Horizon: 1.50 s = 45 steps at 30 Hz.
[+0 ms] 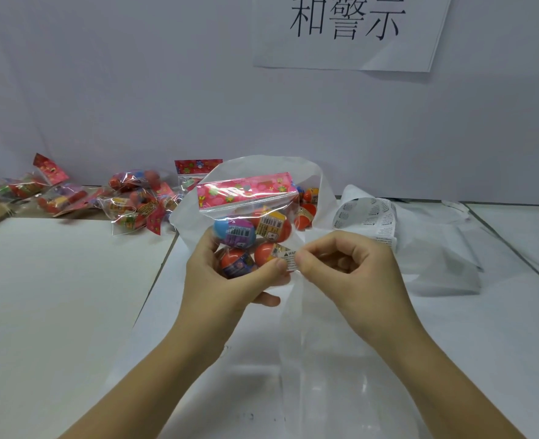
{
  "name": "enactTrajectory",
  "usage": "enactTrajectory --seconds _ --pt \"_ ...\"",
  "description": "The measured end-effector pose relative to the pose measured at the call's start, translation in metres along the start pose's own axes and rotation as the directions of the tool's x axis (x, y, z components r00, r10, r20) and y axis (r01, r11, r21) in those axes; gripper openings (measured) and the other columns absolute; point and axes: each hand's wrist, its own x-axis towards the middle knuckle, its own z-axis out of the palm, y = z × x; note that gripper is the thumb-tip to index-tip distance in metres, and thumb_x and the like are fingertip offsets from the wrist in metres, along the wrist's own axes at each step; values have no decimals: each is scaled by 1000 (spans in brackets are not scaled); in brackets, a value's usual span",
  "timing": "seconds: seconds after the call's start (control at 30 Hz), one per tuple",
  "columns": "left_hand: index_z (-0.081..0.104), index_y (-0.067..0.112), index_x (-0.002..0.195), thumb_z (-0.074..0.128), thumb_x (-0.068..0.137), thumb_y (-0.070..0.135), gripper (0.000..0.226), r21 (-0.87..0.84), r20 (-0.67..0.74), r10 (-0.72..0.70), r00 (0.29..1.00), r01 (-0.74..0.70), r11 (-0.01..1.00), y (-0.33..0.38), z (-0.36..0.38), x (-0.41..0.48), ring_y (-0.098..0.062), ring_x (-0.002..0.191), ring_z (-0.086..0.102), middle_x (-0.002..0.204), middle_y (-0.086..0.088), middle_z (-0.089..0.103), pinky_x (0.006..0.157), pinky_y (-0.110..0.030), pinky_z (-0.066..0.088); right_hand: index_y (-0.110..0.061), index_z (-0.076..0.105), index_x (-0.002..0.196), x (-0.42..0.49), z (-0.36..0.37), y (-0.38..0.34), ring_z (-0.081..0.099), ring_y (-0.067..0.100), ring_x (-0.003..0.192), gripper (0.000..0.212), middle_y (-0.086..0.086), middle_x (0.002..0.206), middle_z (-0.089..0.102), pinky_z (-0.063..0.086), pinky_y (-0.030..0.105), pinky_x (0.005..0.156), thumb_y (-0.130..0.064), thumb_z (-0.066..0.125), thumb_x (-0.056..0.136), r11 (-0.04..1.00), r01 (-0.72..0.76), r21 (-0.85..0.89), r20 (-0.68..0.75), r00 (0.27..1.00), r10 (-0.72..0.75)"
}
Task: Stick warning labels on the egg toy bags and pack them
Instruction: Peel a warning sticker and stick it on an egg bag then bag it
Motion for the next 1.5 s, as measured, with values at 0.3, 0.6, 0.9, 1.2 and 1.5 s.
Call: enactTrajectory --seconds 0.3,0.6,0.9,1.2,1.5 --pt "55 36 106 81 37 40 74 -53 -46 6 999 -9 999 0 -1 0 -14 78 74 86 14 73 49 -22 55 -33 67 96 -2 3 0 70 9 75 21 -9 83 72 56 18 62 -28 74 77 988 -10 156 -77 997 23" --pt "58 26 110 82 38 35 77 -163 -22 -56 998 52 985 1 -2 0 -23 75 74 86 1 75 46 -23 54 -20 63 106 4 -1 -5 71 22 68 51 8 85 72 57 29 56 -36 87 64 947 -135 293 118 988 104" --pt "56 31 108 80 39 41 73 -128 -23 -57 998 53 990 2 -2 -1 -23 73 73 79 9 72 41 -22 50 -22 66 98 3 -1 -5 71 22 61 52 2 73 73 55 25 52 -44 75 52 932 -170 321 155 980 125" --pt "58 25 110 95 38 28 81 -149 15 -78 997 79 986 5 -3 -1 -25 71 73 88 -5 75 40 -22 48 -19 66 106 5 -6 -5 70 26 61 38 8 74 72 55 28 50 -34 75 72 866 -235 441 218 964 150" --pt "57 29 107 80 38 40 73 -77 7 -31 999 31 997 6 -1 -4 -25 74 74 86 0 73 42 -22 51 -27 70 88 5 -6 -1 69 12 67 26 -7 77 73 57 28 52 -42 67 67 956 -116 268 190 980 66"
